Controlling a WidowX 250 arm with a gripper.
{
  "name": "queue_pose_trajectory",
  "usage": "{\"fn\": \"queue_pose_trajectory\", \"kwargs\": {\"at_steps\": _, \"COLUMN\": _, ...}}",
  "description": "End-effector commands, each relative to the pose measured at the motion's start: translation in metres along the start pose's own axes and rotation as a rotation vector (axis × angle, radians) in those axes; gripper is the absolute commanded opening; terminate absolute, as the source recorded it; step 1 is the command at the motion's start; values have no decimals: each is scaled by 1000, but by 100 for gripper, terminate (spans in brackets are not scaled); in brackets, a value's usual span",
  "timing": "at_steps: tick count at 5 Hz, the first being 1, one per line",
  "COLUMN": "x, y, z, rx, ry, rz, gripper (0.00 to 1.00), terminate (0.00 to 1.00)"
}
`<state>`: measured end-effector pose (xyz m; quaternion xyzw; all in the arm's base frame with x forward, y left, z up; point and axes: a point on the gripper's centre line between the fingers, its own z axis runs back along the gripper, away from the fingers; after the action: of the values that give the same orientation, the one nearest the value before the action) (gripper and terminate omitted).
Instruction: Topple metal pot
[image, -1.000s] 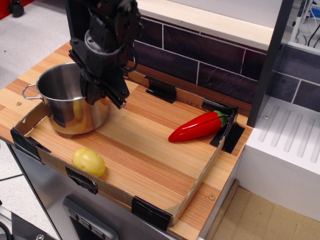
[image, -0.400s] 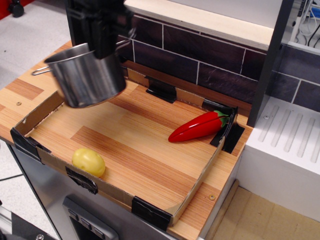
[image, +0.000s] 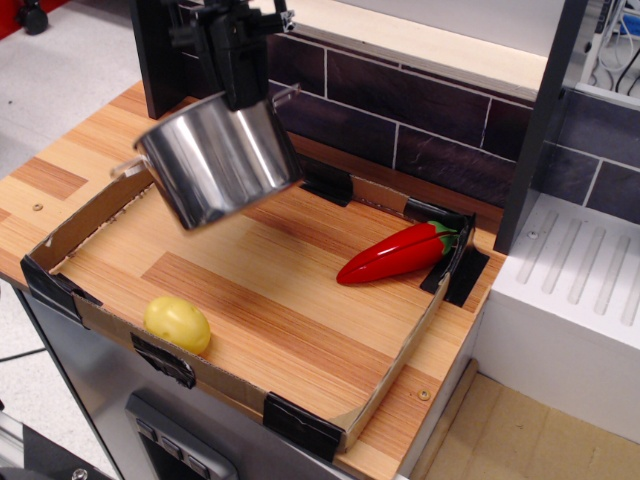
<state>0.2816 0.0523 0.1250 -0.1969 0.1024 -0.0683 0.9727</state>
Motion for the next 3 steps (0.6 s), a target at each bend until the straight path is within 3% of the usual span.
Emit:
{"fn": "queue_pose_trajectory", "kwargs": {"at_steps": 1, "x": 7, "y": 20, "z": 6, "rx": -108, "ry": -22, "rz": -58, "gripper": 0, "terminate": 0}}
{"fn": "queue_pose_trajectory", "kwargs": {"at_steps": 2, "x": 10, "y": 29, "z": 4, "rx": -120, "ry": -30, "rz": -66, "gripper": 0, "terminate": 0}}
{"fn": "queue_pose_trajectory", "kwargs": {"at_steps": 3, "x": 11, "y": 40, "z": 0, "rx": -69, "ry": -56, "rz": -67, "gripper": 0, "terminate": 0}}
